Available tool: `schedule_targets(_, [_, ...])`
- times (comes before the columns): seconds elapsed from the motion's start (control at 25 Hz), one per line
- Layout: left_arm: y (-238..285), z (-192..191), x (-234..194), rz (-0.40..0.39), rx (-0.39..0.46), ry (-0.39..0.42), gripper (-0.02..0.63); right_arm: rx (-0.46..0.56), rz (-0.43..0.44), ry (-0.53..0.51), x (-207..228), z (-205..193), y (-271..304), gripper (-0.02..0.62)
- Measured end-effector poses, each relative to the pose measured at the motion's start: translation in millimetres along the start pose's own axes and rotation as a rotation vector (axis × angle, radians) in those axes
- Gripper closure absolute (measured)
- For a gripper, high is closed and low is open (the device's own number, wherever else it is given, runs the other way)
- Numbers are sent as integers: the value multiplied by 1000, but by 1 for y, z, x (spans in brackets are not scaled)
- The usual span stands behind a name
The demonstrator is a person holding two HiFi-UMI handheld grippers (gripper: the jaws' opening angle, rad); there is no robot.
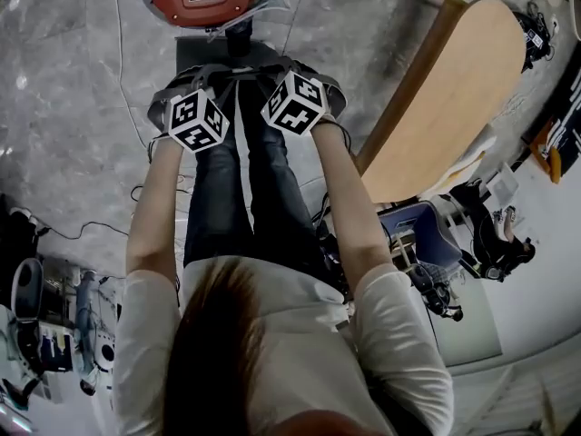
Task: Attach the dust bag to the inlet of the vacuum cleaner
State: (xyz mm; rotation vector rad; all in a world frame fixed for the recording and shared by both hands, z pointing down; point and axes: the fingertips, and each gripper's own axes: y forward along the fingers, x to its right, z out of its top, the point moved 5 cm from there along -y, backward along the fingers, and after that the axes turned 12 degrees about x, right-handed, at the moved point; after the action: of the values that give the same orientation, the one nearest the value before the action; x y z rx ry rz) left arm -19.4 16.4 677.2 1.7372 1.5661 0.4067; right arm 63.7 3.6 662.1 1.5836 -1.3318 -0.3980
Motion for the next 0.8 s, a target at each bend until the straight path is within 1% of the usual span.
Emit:
schedule_targets(0.08, [7, -7, -5, 7, -15, 3, 565, 6, -26, 21, 4, -4, 11, 540])
schedule_targets(0.2, [14, -17, -12, 16, -33, 15, 565, 21, -37, 55, 8, -8, 24, 537])
schedule_targets(0.4, [20, -26, -14, 15, -21, 20, 565, 41, -44, 114, 10, -12, 33, 529])
schedule_targets(0.64, [32, -23, -12, 8, -14, 16, 565, 32, -73, 136, 14, -23, 31, 531])
schedule_targets(0.8, [32, -22, -11, 23, -15, 5, 565, 29, -84, 143, 15, -24, 30, 534])
